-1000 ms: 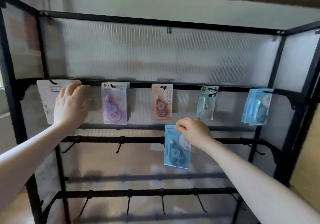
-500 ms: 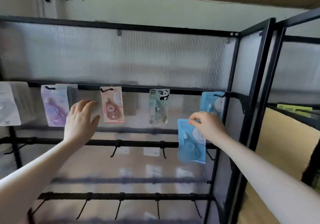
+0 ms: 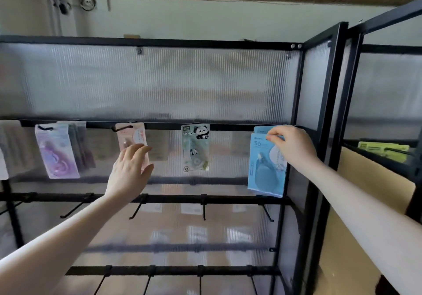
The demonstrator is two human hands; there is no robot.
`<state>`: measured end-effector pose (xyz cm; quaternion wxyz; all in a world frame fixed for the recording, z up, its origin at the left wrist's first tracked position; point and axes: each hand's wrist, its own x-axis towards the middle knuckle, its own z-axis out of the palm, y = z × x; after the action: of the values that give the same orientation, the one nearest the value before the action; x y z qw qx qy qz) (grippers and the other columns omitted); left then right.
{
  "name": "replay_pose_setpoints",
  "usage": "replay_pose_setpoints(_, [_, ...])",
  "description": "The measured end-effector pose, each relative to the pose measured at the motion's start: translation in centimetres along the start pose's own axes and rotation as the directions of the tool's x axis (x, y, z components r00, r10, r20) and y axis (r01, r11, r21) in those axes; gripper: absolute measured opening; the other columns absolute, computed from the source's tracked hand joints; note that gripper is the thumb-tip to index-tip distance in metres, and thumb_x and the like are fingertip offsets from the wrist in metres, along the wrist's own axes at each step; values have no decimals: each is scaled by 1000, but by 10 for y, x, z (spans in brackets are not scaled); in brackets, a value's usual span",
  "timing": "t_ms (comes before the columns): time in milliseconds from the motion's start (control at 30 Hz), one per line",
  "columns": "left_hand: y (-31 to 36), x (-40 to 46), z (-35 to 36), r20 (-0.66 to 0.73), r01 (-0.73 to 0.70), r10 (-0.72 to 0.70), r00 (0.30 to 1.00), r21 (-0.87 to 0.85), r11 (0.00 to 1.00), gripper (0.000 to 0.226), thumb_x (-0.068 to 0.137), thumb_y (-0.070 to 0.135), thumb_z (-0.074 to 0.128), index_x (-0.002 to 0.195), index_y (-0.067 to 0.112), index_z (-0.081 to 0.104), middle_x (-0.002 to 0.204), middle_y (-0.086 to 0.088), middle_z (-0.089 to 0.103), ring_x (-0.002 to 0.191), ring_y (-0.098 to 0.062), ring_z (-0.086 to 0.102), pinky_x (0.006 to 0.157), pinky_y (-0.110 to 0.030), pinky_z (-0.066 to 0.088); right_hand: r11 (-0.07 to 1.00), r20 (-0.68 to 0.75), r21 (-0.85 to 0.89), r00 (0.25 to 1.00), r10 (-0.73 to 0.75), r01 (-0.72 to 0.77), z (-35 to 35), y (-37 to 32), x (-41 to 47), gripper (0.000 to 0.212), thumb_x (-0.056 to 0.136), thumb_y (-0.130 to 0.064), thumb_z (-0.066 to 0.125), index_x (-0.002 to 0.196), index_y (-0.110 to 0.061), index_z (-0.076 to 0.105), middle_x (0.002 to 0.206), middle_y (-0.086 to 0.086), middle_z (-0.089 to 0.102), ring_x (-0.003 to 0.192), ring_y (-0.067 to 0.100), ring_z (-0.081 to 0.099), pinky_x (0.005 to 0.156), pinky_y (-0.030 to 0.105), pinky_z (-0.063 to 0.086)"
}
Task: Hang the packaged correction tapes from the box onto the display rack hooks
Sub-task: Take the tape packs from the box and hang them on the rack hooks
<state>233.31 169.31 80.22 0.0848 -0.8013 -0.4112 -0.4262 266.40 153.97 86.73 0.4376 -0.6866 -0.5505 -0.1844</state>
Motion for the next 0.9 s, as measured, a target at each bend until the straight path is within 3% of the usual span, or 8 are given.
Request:
replay_pose_setpoints(400, [12, 2, 18, 32, 46, -44, 998, -40, 998, 48, 86, 15, 63, 131, 8, 49, 135, -13, 46, 125, -33, 39, 100, -47, 36, 998, -89, 52, 996, -13, 18, -9, 26, 29, 16, 92, -8, 52, 90, -6, 68, 89, 1, 57, 84, 17, 52, 69, 27, 31])
replay_pose_setpoints(767, [15, -2, 23, 38, 63, -62, 997, -30, 998, 46, 86, 13, 64, 130, 8, 50, 134, -15, 46, 122, -35, 40, 99, -49, 38, 996, 114, 62, 991, -73, 66, -14, 42, 35, 26, 97, -7, 43, 107, -3, 66, 97, 7, 54, 93, 21, 52, 76, 28, 34])
replay_pose_setpoints(900, [13, -5, 22, 44, 59, -58, 997, -31, 998, 47, 85, 11, 65, 129, 7, 51, 133, -17, 47, 121, -37, 41, 98, -50, 39, 997, 139, 62, 989, -54, 46, -13, 53, 27, 31, 97, -4, 42, 118, -9, 63, 94, 7, 52, 90, 23, 53, 70, 30, 35])
